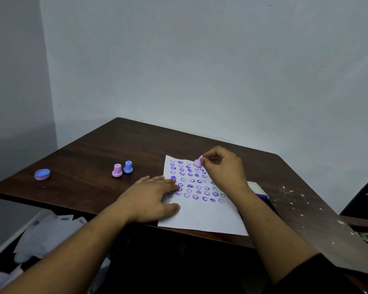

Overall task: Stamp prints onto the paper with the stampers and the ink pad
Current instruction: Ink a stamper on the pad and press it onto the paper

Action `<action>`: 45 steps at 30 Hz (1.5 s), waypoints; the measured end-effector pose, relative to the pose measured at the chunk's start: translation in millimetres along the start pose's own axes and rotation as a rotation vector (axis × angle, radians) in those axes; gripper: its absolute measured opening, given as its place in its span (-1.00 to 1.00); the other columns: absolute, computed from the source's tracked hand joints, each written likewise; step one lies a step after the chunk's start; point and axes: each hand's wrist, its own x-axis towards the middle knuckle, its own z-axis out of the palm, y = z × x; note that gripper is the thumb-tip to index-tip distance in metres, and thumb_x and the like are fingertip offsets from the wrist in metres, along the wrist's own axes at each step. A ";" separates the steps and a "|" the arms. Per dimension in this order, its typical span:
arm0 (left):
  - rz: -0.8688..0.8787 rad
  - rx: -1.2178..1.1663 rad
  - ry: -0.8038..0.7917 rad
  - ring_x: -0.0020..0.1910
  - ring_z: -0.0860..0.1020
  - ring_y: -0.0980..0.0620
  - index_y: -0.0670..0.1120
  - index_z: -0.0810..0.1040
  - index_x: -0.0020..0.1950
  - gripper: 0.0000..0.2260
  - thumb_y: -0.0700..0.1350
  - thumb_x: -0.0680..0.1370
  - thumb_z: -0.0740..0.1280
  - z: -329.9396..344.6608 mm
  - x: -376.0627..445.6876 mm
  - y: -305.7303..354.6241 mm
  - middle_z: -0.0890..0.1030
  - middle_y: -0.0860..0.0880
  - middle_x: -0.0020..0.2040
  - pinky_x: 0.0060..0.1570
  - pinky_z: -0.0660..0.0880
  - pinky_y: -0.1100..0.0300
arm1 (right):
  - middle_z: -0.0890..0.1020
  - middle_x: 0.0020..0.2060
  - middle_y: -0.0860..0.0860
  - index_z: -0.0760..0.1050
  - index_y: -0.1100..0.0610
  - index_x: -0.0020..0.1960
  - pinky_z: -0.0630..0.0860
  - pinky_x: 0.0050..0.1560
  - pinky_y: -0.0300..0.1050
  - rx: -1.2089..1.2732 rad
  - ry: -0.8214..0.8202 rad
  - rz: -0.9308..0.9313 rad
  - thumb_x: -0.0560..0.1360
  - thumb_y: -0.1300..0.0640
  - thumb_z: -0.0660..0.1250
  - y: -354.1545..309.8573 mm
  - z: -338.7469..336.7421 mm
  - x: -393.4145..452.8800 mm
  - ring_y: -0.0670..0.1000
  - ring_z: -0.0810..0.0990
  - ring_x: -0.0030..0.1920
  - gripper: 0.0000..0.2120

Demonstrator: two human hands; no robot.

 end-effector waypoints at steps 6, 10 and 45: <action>-0.003 0.011 0.009 0.59 0.14 0.16 0.21 0.34 0.54 -0.35 0.36 0.46 0.20 -2.7 -1.2 3.1 0.23 0.24 0.60 0.57 0.03 -0.02 | 0.77 -0.20 -0.26 0.66 -0.01 -0.17 0.66 -0.09 -0.11 -0.052 -0.125 -0.055 0.48 0.09 0.48 -28.0 42.7 23.3 -0.26 0.72 -0.11 -0.94; 0.003 0.001 0.035 0.58 0.15 0.17 0.18 0.36 0.53 -0.38 0.32 0.48 0.24 -3.1 -3.3 4.1 0.25 0.20 0.60 0.57 0.03 -0.04 | 0.77 -0.25 -0.26 0.66 0.00 -0.18 0.68 0.01 -0.10 -0.034 -0.228 -0.107 0.47 0.15 0.48 -36.1 71.4 35.8 -0.29 0.73 -0.14 -0.91; 0.033 0.028 0.123 0.49 0.29 0.12 0.14 0.43 0.46 -0.44 0.29 0.49 0.28 -3.1 -2.9 5.4 0.45 0.13 0.46 0.52 0.14 -0.04 | 0.74 -0.14 -0.29 0.66 -0.14 0.18 0.49 0.00 -0.45 -0.102 -0.498 -0.208 0.51 0.16 0.50 -42.5 152.5 53.6 -0.35 0.68 -0.03 -0.70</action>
